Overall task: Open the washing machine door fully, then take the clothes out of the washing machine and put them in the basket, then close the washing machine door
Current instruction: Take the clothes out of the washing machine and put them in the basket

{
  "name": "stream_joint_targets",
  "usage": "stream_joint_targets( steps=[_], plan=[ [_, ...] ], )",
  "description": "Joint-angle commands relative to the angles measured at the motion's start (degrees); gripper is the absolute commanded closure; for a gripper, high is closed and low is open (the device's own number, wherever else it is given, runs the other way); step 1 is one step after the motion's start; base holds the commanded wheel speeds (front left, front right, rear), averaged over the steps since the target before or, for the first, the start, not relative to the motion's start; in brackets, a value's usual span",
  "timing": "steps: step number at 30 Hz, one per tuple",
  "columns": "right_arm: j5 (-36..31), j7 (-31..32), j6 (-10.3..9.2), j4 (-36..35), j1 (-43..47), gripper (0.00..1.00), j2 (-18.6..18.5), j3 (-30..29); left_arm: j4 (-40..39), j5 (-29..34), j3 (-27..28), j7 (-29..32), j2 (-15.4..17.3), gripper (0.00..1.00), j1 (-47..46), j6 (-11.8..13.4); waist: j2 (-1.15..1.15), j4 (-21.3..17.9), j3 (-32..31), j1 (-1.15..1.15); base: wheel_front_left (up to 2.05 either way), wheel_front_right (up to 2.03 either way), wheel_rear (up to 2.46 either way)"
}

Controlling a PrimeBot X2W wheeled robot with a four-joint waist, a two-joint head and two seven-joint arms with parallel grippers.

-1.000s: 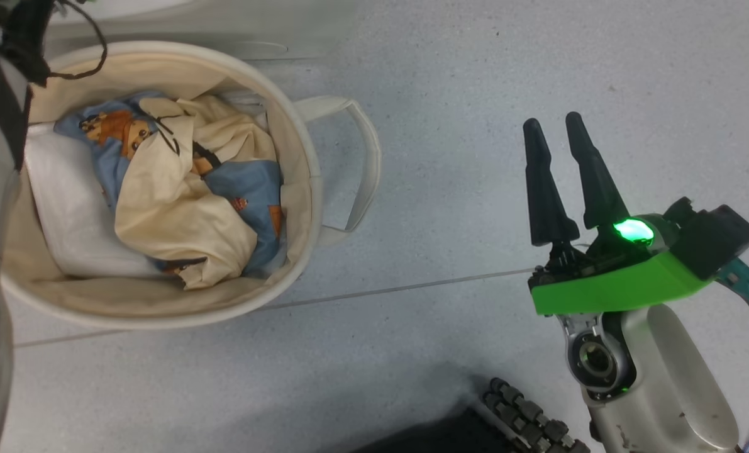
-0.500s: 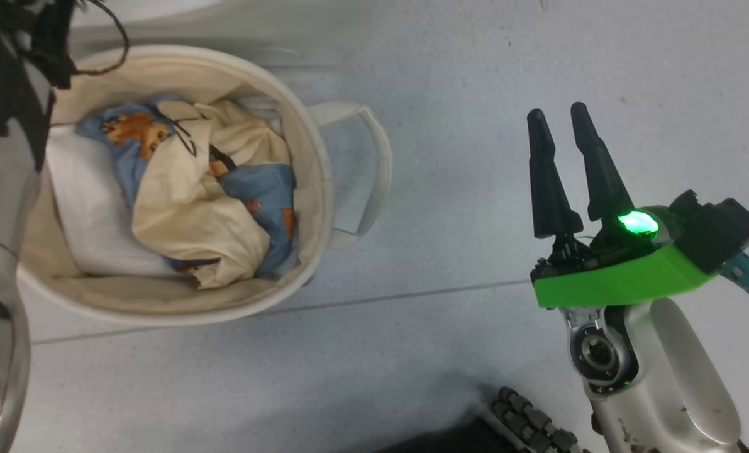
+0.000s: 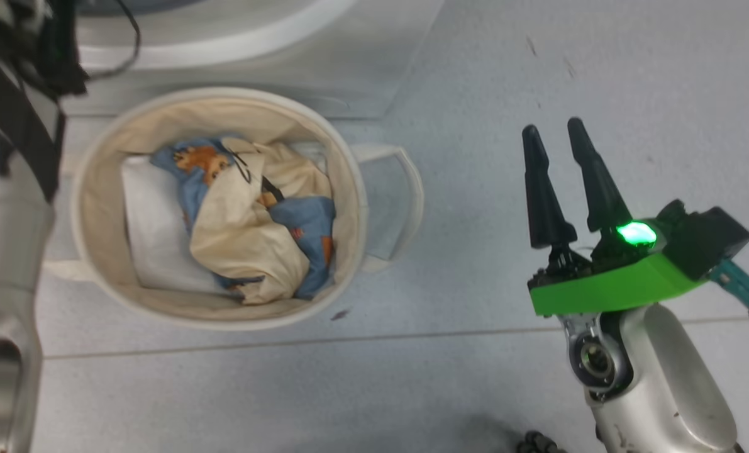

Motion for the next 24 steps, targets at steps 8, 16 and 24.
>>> stream_joint_targets(
  steps=[8, 16, 24],
  plan=[
    [-1.31, -0.27, 0.02, -0.15, 3.52, 0.00, 0.18, 1.68, -13.29, 4.95, 7.99, -0.25, -0.02, 1.00, 10.56, 0.26, 0.00, 3.31, -6.66, 0.00, 0.00, 0.00, 0.00],
    [-1.17, -0.27, 0.02, 0.90, 5.47, 0.00, 0.18, 2.03, -21.61, 8.48, 10.84, -0.25, -1.80, 1.00, 19.39, -0.51, 0.00, 4.33, -11.65, 0.00, 0.00, 0.00, 0.00],
    [-0.40, -0.27, 0.02, 1.81, 8.17, 0.00, 0.18, 2.00, -29.43, 11.50, 13.17, -0.26, -3.11, 1.00, 34.87, 0.99, 0.00, 4.63, -17.44, 0.00, 0.00, 0.00, 0.00]
  ],
)
